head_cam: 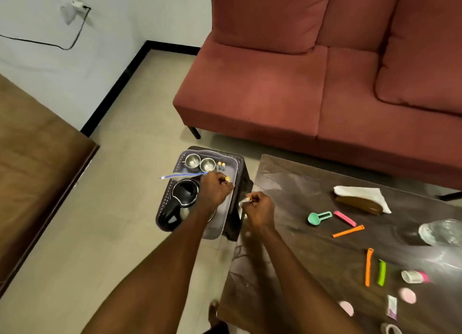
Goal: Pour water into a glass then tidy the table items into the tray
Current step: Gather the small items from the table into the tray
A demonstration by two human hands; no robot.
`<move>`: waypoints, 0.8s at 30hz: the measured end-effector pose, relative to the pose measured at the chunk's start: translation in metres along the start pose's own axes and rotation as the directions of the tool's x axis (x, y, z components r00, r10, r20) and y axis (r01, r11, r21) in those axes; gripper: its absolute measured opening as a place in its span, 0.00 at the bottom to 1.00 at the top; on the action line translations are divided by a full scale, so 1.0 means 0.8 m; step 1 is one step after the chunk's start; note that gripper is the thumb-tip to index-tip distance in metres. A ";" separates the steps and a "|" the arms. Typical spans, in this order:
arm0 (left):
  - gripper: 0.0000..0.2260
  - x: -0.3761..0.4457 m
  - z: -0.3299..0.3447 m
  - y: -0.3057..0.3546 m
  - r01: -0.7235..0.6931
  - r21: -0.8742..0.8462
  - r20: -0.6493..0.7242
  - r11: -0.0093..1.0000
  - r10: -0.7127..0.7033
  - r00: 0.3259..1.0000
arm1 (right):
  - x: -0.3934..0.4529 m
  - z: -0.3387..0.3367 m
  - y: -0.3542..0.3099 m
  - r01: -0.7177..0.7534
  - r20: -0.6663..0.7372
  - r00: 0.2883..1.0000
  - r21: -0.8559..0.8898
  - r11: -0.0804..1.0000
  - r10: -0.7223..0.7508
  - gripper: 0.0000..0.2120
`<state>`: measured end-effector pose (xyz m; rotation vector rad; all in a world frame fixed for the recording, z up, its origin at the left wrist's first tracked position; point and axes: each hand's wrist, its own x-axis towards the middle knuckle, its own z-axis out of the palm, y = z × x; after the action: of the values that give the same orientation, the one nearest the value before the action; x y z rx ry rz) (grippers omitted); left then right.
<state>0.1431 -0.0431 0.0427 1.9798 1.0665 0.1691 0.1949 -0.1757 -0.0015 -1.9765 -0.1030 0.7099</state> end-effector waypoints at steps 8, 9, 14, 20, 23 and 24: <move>0.09 0.152 -0.021 -0.055 -0.142 0.140 0.224 0.980 0.109 0.968 | 0.100 0.103 -0.032 0.074 -0.055 0.995 -0.080 0.994 -0.078 0.10; 0.07 0.166 -0.018 -0.064 -0.155 0.178 0.250 0.972 0.107 0.962 | 0.110 0.116 -0.031 0.076 -0.074 0.994 -0.089 0.993 -0.082 0.07; 0.04 0.224 -0.002 -0.094 -0.301 0.341 0.392 0.891 0.156 0.906 | 0.151 0.166 -0.017 0.079 -0.121 0.987 -0.206 0.975 -0.106 0.06; 0.06 0.282 0.008 -0.112 -0.248 0.358 0.400 0.900 0.092 0.912 | 0.183 0.200 -0.002 -0.029 -0.116 0.993 -0.215 0.976 0.003 0.08; 0.04 0.309 0.014 -0.122 -0.221 0.286 0.389 0.933 0.098 0.916 | 0.189 0.207 0.005 -0.081 -0.176 0.984 -0.212 0.974 0.043 0.09; 0.03 0.316 0.016 -0.125 -0.241 0.299 0.402 0.924 0.107 0.909 | 0.190 0.209 0.008 -0.094 -0.181 0.982 -0.207 0.974 0.056 0.10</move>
<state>0.2455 0.1620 -0.1045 2.3007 0.6945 -0.3183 0.2317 0.0075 -0.1290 -2.2515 0.0018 0.5902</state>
